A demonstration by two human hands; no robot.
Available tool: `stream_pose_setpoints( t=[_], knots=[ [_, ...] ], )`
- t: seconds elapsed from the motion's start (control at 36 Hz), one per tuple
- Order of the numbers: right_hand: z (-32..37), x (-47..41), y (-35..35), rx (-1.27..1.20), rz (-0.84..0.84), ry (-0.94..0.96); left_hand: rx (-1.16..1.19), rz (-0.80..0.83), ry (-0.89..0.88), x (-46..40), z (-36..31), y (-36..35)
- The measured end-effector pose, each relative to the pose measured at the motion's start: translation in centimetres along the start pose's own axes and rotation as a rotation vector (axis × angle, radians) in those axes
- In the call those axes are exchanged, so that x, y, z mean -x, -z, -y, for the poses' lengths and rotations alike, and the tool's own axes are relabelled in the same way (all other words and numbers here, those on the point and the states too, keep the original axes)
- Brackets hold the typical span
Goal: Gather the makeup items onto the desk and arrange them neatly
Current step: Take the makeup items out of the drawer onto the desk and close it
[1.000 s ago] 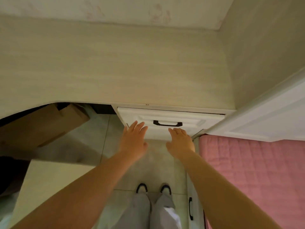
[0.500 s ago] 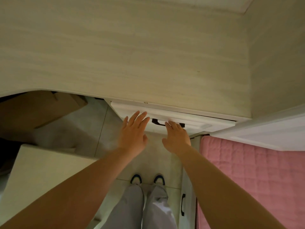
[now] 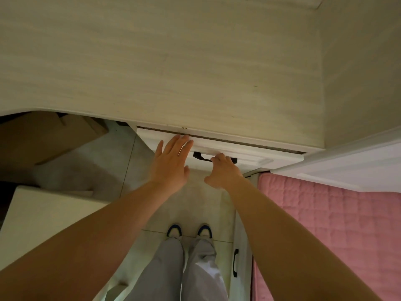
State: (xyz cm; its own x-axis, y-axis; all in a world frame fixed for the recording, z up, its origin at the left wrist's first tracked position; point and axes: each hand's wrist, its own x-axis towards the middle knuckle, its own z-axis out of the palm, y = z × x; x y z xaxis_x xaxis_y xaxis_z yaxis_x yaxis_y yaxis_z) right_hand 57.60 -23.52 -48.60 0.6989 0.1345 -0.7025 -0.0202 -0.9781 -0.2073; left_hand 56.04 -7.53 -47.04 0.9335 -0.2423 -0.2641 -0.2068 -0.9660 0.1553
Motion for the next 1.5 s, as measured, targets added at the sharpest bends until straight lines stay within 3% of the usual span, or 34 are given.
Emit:
stream_pose_setpoints(
  t=[0.17,0.42,0.61,0.69,0.89,1.14,1.5],
  knots=[
    [0.1,0.8,-1.2,-0.026,-0.014,-0.005,-0.054,0.057,0.024,0.0,-0.5,0.2],
    [0.1,3.4,-2.5,-0.053,-0.175,0.036,0.03,-0.036,0.049,-0.3,-1.3,1.2],
    [0.0,6.2,-3.1,-0.205,-0.657,0.079,0.071,0.039,0.086,-0.1,-1.7,2.3],
    [-0.4,6.6,-3.1,-0.159,-0.77,0.032,0.109,0.063,0.093,0.6,-1.8,2.3],
    [-1.3,7.5,-2.3,0.006,-0.566,-0.107,0.149,0.096,0.11,2.4,-1.8,1.8],
    [-1.8,9.1,-4.0,0.039,-0.424,-0.122,0.12,0.173,0.125,4.7,-1.7,1.1],
    [-0.6,11.2,-4.8,-0.154,-0.202,-0.178,0.213,0.28,0.068,8.0,-0.3,-0.3]
  ],
)
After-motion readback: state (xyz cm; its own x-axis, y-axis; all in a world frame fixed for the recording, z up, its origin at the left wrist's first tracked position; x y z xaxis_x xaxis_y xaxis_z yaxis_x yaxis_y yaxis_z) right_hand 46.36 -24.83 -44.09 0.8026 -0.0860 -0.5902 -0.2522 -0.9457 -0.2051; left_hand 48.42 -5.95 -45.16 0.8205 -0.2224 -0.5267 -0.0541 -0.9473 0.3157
